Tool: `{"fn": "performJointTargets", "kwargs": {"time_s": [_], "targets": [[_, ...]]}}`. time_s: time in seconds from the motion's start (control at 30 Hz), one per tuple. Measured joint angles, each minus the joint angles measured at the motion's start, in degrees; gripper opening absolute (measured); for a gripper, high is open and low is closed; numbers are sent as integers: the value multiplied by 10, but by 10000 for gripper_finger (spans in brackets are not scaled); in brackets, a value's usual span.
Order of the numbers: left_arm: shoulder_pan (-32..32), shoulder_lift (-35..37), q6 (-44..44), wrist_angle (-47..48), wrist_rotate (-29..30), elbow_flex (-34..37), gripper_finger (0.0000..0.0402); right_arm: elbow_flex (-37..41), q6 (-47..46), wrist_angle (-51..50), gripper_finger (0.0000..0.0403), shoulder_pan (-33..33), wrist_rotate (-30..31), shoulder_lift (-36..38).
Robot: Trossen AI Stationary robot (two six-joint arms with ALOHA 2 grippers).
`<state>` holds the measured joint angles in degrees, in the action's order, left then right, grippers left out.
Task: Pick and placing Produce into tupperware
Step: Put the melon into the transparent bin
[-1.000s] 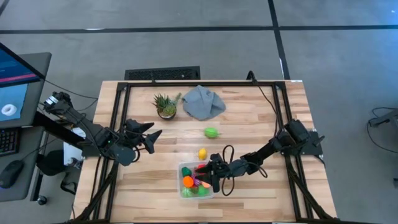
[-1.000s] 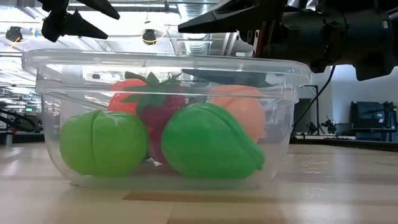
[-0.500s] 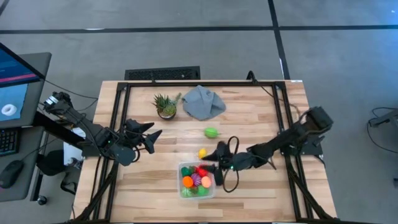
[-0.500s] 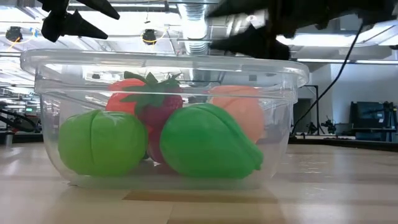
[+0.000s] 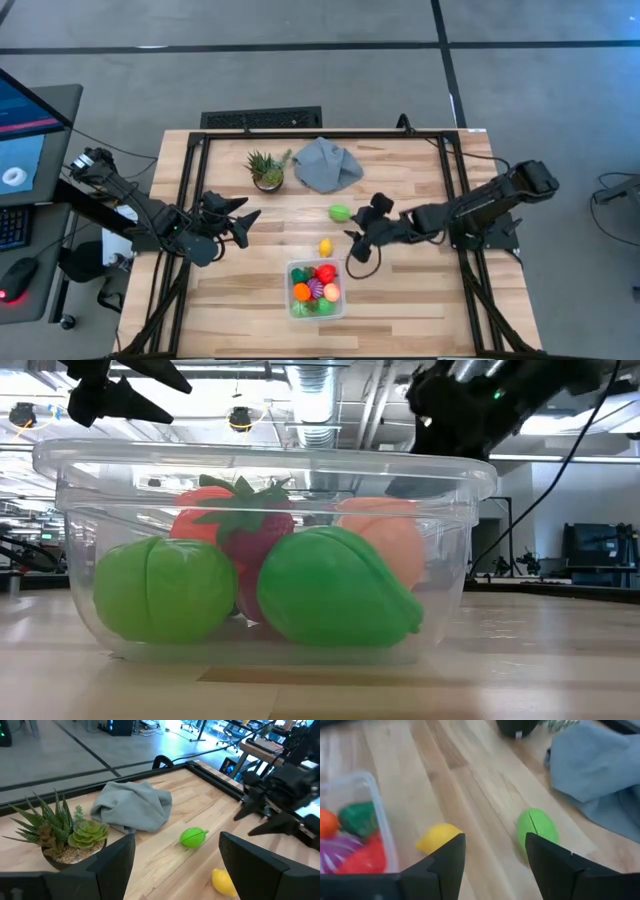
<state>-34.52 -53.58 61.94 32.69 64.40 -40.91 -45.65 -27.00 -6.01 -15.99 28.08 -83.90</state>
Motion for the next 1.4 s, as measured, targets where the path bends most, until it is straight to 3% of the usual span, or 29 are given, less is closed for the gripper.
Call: {"fn": "performJointTargets", "kwargs": {"time_s": [0.37, 0.6, 1.1, 1.4], "targets": [[0, 0, 0, 9, -26, 0, 279, 0, 194, -18, 248, 107, -128, 0], [0, -1, 12, 10, -26, 0, 279, 0, 239, -24, 263, 171, -205, -9], [0, -1, 13, 13, -8, 0, 279, 0, 289, -21, 320, 213, -264, -8], [0, -1, 23, 14, 0, 0, 279, -59, 326, -49, 322, 215, -268, -75]]}}
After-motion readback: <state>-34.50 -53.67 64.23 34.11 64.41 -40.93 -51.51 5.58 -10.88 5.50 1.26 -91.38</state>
